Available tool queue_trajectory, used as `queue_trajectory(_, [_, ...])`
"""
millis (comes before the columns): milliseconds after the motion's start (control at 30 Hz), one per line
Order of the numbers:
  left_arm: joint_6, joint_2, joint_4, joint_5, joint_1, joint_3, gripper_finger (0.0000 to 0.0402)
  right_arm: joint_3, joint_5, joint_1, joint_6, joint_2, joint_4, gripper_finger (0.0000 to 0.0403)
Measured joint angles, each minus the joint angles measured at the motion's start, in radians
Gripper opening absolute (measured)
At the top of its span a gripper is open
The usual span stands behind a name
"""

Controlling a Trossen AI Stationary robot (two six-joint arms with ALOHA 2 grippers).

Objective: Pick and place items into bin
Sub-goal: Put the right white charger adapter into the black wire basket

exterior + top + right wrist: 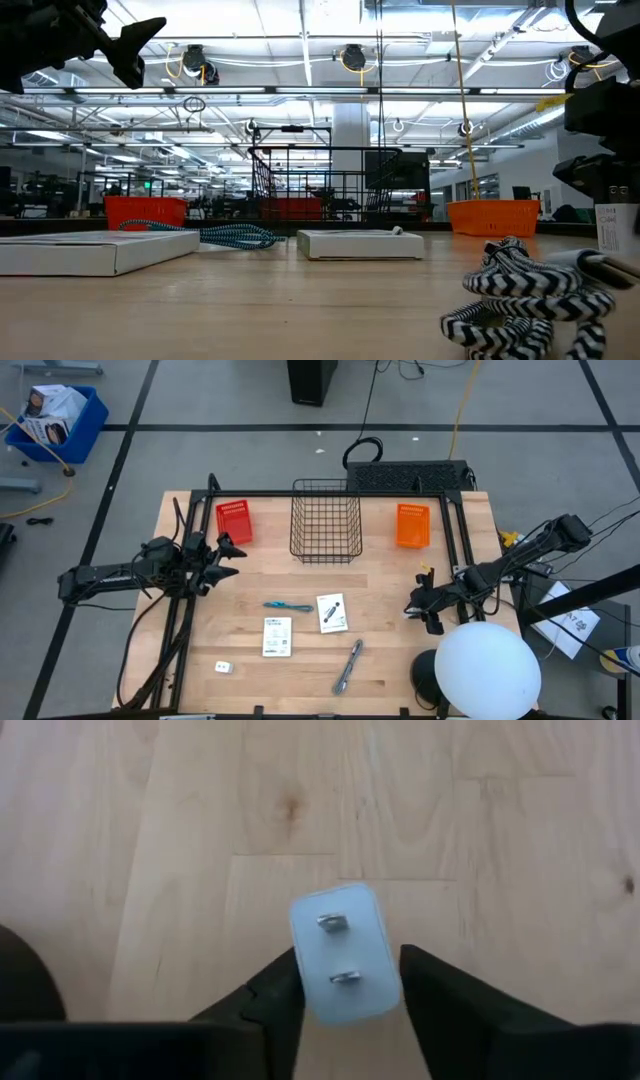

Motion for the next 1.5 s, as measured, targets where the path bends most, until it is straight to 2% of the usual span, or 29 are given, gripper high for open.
queue_trajectory(167, [0.002,0.0,0.0,0.0,0.0,0.0,0.0267,-0.002,0.0,0.0,0.0,0.0,0.045,0.0093])
queue_trajectory(367, [0.002,0.0,0.0,0.0,0.0,0.0,0.0267,-0.002,0.013,-0.001,-0.001,0.0,0.099,0.0092])
queue_trajectory(567, [-0.005,0.0,0.001,0.0,0.0,0.0,0.0267,-0.002,0.122,-0.002,-0.015,0.0,0.211,0.0108])
queue_trajectory(733, [-0.008,0.0,0.001,0.0,0.0,0.0,0.0267,-0.002,0.191,-0.021,-0.075,0.0,0.351,0.0094])
queue_trajectory(867, [-0.011,0.0,0.002,0.0,0.0,0.0,0.0267,-0.002,0.243,-0.069,-0.108,0.0,0.465,0.0093])
queue_trajectory(1100, [-0.005,0.0,0.04,-0.022,0.0,0.0,0.0267,-0.002,0.214,-0.191,-0.208,0.032,0.724,0.0099])
queue_trajectory(1500, [0.021,0.0,0.039,-0.069,0.0,0.0,0.0267,-0.002,0.208,-0.418,-0.363,0.23,1.275,0.0098])
